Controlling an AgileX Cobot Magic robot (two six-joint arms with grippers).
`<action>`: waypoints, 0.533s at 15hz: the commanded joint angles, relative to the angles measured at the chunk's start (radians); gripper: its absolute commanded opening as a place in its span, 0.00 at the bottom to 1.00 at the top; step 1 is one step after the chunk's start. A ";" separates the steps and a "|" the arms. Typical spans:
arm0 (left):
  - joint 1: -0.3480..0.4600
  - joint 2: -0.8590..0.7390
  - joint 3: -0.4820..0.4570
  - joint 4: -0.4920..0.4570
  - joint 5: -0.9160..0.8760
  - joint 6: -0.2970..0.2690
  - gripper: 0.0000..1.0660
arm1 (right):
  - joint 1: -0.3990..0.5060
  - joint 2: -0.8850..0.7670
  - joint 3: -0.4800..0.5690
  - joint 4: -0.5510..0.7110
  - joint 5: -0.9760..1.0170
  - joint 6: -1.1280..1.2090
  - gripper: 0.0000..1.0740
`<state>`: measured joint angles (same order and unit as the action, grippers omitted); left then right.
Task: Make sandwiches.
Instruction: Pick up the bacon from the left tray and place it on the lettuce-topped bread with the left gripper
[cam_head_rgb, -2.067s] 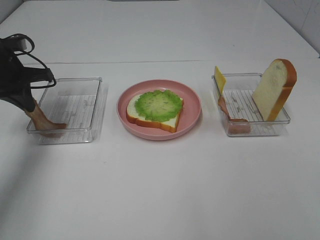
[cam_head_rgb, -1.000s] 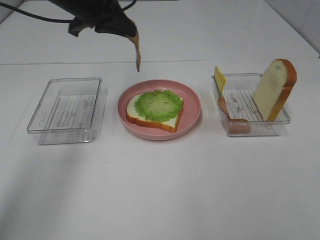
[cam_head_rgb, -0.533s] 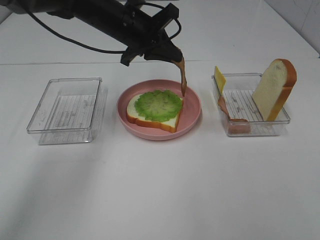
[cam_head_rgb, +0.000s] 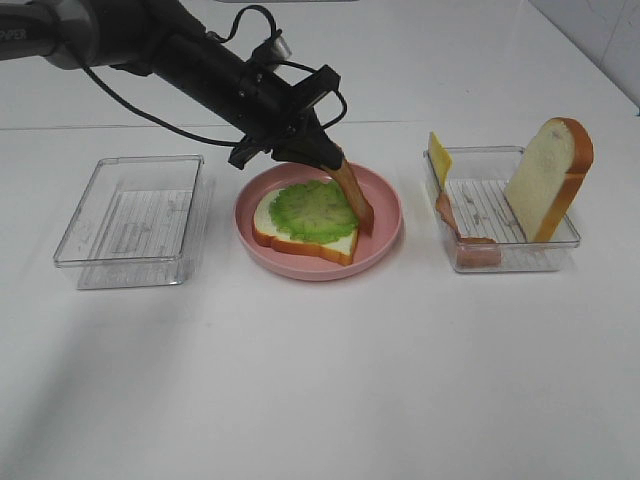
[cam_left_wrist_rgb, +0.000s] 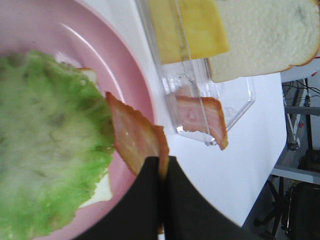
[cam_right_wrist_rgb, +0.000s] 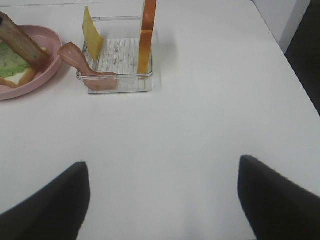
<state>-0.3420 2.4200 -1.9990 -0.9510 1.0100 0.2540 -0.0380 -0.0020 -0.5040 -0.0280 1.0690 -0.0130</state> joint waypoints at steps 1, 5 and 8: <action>0.029 -0.003 -0.004 0.026 0.020 -0.017 0.00 | -0.005 -0.015 0.004 0.002 -0.012 -0.001 0.73; 0.030 -0.002 -0.004 0.142 0.023 -0.020 0.00 | -0.005 -0.015 0.004 0.002 -0.012 -0.001 0.73; 0.032 -0.003 -0.004 0.223 0.022 -0.064 0.00 | -0.005 -0.015 0.004 0.002 -0.012 -0.001 0.73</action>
<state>-0.3080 2.4200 -1.9990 -0.7370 1.0210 0.2020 -0.0380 -0.0020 -0.5040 -0.0270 1.0690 -0.0130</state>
